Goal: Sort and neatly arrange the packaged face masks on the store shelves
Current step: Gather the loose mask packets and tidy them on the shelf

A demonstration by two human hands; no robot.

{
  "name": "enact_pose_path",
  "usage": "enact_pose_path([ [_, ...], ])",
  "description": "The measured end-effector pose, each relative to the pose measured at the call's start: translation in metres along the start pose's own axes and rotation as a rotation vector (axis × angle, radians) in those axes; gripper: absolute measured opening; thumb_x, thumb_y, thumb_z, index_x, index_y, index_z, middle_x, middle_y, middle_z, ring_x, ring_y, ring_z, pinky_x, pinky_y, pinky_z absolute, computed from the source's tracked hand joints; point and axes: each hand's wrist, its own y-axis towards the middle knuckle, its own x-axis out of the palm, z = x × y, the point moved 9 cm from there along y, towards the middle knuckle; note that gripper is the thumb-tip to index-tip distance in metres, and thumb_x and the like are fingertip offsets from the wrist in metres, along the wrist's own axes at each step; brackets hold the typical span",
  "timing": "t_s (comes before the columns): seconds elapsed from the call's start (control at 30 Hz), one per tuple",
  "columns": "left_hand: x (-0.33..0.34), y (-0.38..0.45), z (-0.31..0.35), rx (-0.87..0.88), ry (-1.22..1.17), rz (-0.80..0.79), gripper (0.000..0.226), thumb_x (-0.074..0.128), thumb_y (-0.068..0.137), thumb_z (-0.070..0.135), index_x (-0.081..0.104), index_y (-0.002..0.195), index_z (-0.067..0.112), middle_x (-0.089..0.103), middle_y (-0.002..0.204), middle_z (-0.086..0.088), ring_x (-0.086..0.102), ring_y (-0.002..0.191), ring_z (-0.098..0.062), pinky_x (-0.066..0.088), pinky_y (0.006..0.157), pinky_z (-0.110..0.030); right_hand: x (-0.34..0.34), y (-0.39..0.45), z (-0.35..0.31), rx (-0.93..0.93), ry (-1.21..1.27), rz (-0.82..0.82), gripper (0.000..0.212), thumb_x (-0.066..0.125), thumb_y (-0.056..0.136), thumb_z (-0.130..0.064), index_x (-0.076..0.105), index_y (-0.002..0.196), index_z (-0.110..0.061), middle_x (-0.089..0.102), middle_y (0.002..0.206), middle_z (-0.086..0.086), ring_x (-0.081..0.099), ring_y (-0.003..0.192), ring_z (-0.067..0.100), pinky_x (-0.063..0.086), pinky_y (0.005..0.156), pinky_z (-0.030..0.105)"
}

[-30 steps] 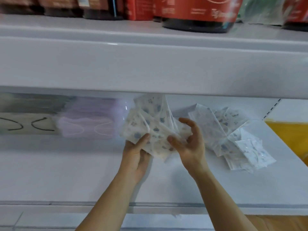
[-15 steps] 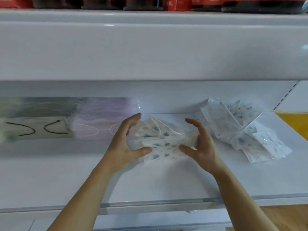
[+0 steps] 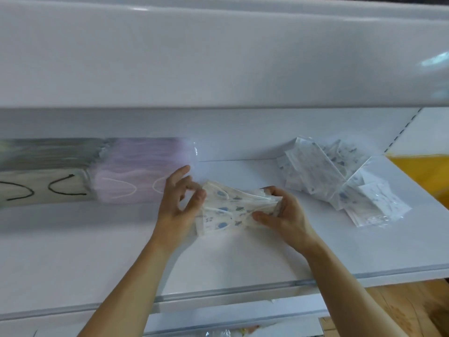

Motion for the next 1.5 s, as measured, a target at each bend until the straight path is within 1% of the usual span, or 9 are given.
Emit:
enact_pose_path([
  [0.2,0.015,0.006,0.027,0.213,0.184,-0.152,0.025,0.051,0.101,0.033,0.074,0.104,0.024,0.058,0.141,0.0,0.052,0.136,-0.018,0.04,0.109,-0.026,-0.001,0.002,0.005,0.008,-0.041,-0.036,0.033,0.082,0.075,-0.005,0.068,0.104,-0.014,0.068,0.091,0.014,0.063,0.083,0.026,0.05,0.077,0.047],
  [0.4,0.022,-0.022,-0.023,-0.343,-0.588,0.003,0.042,0.043,0.102,-0.004,0.059,0.137,0.013,0.071,0.12,-0.009,0.067,0.112,-0.025,0.057,0.09,-0.038,-0.005,0.003,0.013,0.015,-0.049,-0.004,0.039,0.083,0.079,-0.011,0.068,0.115,-0.013,0.075,0.107,0.02,0.071,0.097,0.042,0.053,0.089,0.066],
  [0.53,0.019,-0.014,-0.004,-0.24,-0.38,-0.076,0.072,0.068,0.092,0.011,0.031,0.151,0.03,0.061,0.127,0.008,0.067,0.106,0.003,0.053,0.082,-0.014,-0.005,0.003,0.01,0.005,-0.048,-0.003,0.031,0.08,0.083,-0.012,0.068,0.111,-0.017,0.073,0.107,0.021,0.069,0.097,0.033,0.051,0.09,0.066],
  [0.63,0.018,-0.013,-0.009,-0.165,-0.092,-0.202,0.108,0.083,0.076,-0.003,0.025,0.157,0.038,0.057,0.136,0.007,0.063,0.117,-0.003,0.05,0.092,-0.015,-0.004,0.002,0.003,-0.002,-0.017,-0.01,0.027,0.077,0.085,-0.007,0.066,0.109,-0.012,0.072,0.107,0.021,0.068,0.099,0.033,0.051,0.092,0.059],
  [0.77,0.007,-0.006,-0.006,-0.041,0.14,-0.09,0.094,0.081,0.077,-0.005,0.038,0.147,0.043,0.048,0.135,0.033,0.053,0.112,0.006,0.043,0.101,-0.016,-0.008,0.004,-0.005,-0.01,-0.041,-0.025,0.032,0.076,0.086,0.002,0.063,0.113,-0.009,0.072,0.102,0.013,0.069,0.097,0.03,0.056,0.088,0.049],
  [0.87,0.012,-0.01,-0.014,-0.07,0.129,-0.164,0.079,0.075,0.073,0.007,0.045,0.138,0.038,0.057,0.129,0.017,0.059,0.116,-0.008,0.047,0.103,-0.025,-0.014,0.002,0.002,0.013,-0.087,-0.017,0.049,0.079,0.08,0.004,0.061,0.12,-0.017,0.071,0.101,0.005,0.068,0.094,0.023,0.055,0.083,0.046],
  [1.07,0.028,-0.015,-0.011,-0.084,0.12,-0.114,0.047,0.063,0.072,0.007,0.052,0.114,0.025,0.061,0.102,0.025,0.06,0.096,0.002,0.043,0.085,-0.009,-0.005,0.002,0.011,0.0,-0.146,0.024,0.049,0.065,0.071,-0.003,0.055,0.116,-0.019,0.066,0.097,0.01,0.065,0.09,0.024,0.051,0.078,0.045],
  [1.37,0.027,-0.012,-0.019,-0.124,0.087,-0.047,0.042,0.059,0.07,0.002,0.045,0.102,0.023,0.056,0.088,0.008,0.057,0.077,-0.003,0.046,0.072,-0.019,0.0,0.001,0.012,-0.008,-0.143,0.035,0.052,0.062,0.07,-0.007,0.055,0.119,-0.022,0.068,0.098,0.003,0.065,0.09,0.021,0.051,0.08,0.041],
  [1.5,0.032,-0.014,-0.015,-0.132,0.093,-0.101,0.039,0.055,0.069,0.002,0.043,0.104,0.017,0.059,0.082,0.024,0.059,0.076,0.003,0.044,0.07,-0.012,-0.002,-0.002,0.013,0.007,-0.103,0.04,0.054,0.06,0.071,0.0,0.054,0.123,-0.016,0.069,0.097,0.0,0.064,0.088,0.015,0.049,0.079,0.033],
])
